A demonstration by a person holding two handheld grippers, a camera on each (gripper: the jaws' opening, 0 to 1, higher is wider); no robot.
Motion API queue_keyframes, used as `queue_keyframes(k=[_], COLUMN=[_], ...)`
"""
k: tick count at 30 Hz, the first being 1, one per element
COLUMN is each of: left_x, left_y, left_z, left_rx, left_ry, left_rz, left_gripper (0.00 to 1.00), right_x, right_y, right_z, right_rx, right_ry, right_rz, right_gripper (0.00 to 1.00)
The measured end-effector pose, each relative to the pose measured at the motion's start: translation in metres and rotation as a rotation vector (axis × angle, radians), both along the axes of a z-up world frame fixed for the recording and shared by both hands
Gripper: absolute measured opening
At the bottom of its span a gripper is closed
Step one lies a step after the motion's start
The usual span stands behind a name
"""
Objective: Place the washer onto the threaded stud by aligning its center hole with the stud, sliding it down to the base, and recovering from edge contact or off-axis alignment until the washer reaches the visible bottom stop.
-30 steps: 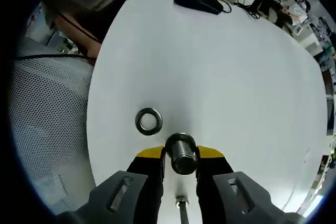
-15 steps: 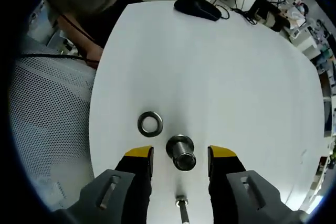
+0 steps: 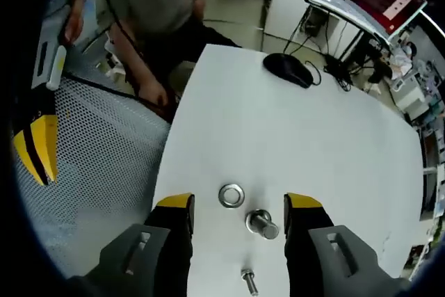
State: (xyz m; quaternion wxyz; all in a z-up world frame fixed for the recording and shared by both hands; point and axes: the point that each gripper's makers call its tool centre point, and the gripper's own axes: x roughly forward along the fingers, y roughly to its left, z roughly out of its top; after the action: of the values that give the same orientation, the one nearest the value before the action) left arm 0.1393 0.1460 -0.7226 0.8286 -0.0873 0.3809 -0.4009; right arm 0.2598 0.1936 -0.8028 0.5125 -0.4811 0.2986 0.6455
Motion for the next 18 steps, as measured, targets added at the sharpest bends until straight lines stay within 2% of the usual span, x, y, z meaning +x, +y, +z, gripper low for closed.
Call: queue_keyframes(k=[6, 10, 15, 18], left_x=[0.001, 0.000, 0.001, 0.001], left_y=[0.000, 0.000, 0.001, 0.001], left_z=[0.000, -0.001, 0.001, 0.000], left_rx=[0.003, 0.008, -0.006, -0.003], left_ry=[0.000, 0.002, -0.002, 0.000], left_rz=[0.004, 0.000, 0.017, 0.014], left_gripper=[0.03, 0.03, 0.03, 0.03], right_x=[-0.016, -0.021, -0.015, -0.014], right_y=[-0.006, -0.009, -0.008, -0.009], right_z=[-0.010, -0.017, -0.026, -0.033], right_rx=[-0.016, -0.048, -0.068, -0.088], right_ry=[0.016, -0.005, -0.060, -0.047], right_rz=[0.020, 0.051, 0.089, 0.084], right_gripper=[0.53, 0.53, 0.49, 0.49])
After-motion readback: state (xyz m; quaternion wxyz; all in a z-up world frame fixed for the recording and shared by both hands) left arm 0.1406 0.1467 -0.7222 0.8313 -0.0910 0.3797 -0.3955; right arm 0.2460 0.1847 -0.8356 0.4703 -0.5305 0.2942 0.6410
